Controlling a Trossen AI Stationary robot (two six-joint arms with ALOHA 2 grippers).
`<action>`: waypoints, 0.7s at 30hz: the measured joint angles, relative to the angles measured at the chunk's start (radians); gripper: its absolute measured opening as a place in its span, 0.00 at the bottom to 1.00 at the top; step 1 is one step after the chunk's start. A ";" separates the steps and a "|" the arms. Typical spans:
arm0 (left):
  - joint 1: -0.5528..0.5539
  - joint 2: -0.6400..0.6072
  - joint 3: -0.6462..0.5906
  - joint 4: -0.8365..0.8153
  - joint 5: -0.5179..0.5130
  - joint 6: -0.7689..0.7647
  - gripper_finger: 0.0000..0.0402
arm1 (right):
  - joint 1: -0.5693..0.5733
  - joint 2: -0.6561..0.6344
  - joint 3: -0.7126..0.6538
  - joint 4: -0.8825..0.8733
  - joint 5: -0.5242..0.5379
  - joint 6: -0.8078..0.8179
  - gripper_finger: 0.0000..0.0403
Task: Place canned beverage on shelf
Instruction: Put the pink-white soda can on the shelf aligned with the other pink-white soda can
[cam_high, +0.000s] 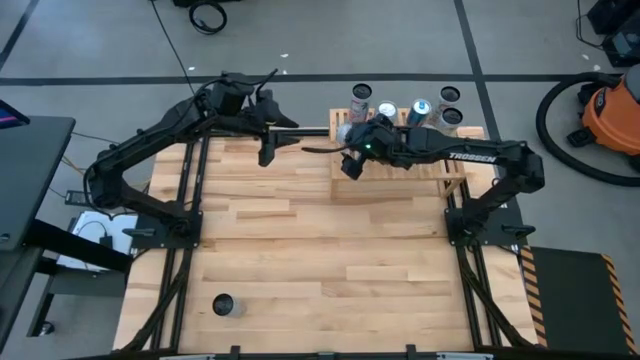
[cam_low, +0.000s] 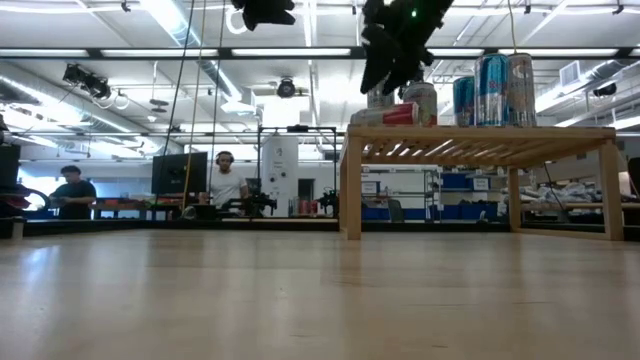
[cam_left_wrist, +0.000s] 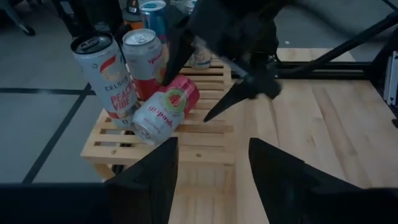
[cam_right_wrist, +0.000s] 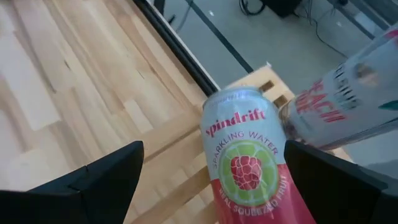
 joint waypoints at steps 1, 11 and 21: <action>-0.003 0.000 0.000 -0.001 0.000 0.000 0.49 | -0.005 0.010 0.000 -0.004 0.002 -0.004 0.99; -0.007 0.000 0.000 -0.008 0.000 -0.004 0.49 | -0.015 0.050 -0.001 -0.022 0.069 -0.024 0.99; -0.007 0.000 0.000 -0.021 0.000 -0.004 0.49 | -0.054 0.051 -0.001 -0.055 0.043 0.000 0.99</action>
